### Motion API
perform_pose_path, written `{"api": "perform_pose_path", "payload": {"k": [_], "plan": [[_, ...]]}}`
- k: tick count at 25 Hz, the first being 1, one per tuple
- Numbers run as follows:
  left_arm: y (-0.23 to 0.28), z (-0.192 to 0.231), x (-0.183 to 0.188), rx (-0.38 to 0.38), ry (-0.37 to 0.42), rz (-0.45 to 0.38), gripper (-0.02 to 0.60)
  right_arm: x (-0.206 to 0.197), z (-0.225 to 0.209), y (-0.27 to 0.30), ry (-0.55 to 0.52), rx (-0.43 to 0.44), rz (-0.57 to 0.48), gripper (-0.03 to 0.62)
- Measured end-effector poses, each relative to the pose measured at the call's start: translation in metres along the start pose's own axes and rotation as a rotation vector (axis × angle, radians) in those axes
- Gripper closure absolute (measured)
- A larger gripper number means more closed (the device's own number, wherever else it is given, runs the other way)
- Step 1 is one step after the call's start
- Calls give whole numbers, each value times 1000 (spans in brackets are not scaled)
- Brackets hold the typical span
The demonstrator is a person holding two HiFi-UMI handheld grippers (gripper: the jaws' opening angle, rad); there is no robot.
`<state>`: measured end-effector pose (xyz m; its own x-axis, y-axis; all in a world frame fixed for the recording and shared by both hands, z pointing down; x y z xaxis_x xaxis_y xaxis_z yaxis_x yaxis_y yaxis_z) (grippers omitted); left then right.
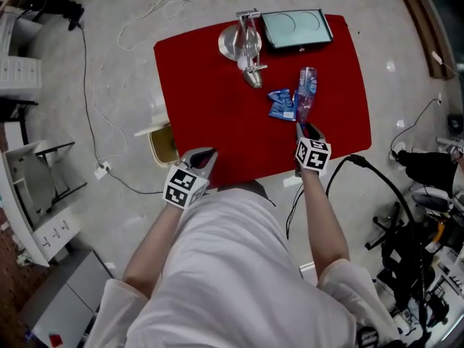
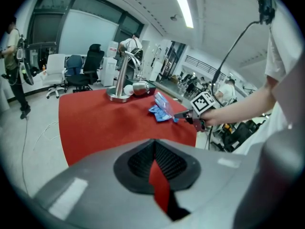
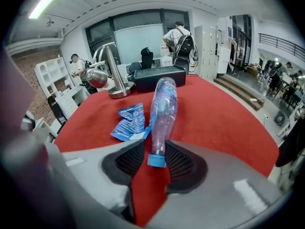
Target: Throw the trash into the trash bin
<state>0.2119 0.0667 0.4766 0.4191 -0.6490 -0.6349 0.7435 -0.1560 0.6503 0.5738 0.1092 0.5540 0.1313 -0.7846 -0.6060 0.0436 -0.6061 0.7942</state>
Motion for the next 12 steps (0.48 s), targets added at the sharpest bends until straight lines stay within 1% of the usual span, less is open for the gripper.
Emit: {"api": "perform_pose_path", "payload": {"k": [3,6,9,12], "plan": [[-1,4,0,15,-17,0,578,-1,-4,11,-8,-11,28,443],[-3,7,-1,29,-34,-1,577,-2,-6,21,-19,-5,56,425],[-4,9,-4,38,-47,1,577,-4,-6,31,-27,2,89,429],[-6,13,-7,45,-56,5,578,-4,-7,32,-4,1,79,437]]}}
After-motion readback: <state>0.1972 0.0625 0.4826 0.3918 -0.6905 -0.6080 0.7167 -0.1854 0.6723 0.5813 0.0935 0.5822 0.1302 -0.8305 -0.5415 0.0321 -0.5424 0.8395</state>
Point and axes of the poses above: the fingertips, and each gripper's own axes: y forward along the fingers, z to its left, x out of its top, the point moved 8 cm from there along -y, backward along the fingers, and after that the axes turned 5 degrees about -y, right-handed, at the moved point
